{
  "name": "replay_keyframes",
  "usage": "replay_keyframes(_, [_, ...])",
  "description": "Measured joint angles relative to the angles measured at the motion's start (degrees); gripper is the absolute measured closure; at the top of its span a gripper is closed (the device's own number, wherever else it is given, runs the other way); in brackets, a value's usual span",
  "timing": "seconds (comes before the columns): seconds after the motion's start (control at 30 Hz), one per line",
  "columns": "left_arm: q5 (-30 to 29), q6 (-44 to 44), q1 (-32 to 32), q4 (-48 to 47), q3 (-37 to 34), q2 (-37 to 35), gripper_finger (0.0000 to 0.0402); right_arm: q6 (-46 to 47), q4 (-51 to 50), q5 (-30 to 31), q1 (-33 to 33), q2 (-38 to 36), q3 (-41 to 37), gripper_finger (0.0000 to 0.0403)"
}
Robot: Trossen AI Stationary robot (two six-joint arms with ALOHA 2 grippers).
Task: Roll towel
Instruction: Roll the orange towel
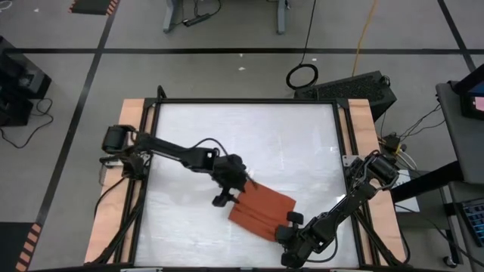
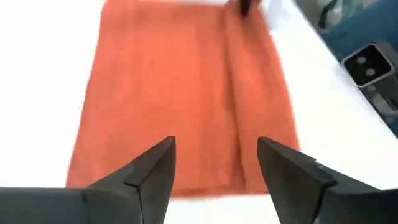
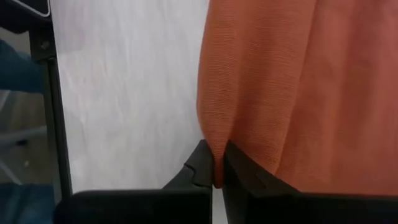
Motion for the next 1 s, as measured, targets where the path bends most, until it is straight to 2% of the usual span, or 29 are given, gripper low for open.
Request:
replay_keyframes(0.13, [-4.55,5.88,-4.35,-1.81,0.02,-2.76,0.0172,3.07,0.26,0.12,0.0,0.0,-0.07,0.0402])
replay_keyframes(0.33, [-17.83,13.75,-11.89,-4.53,-0.1,-3.53,0.0172,10.75,0.22,0.93,0.0,-0.74,-0.19,0.0402])
replay_keyframes(0.47, [-25.42,16.89,-15.25,-4.53,-1.24,-3.55,0.0172,15.81,-0.21,4.94,0.25,-2.17,-0.2,0.0402])
replay_keyframes(0.67, [-27.47,17.44,-16.12,-2.55,-2.48,-3.57,0.0172,20.88,0.07,13.9,1.26,-4.01,-0.17,0.0403])
replay_keyframes(1.0, [-28.27,21.3,-15.96,4.47,-4.44,-3.31,0.0172,35.84,0.2,15.18,2.37,-4.07,-0.73,0.0403])
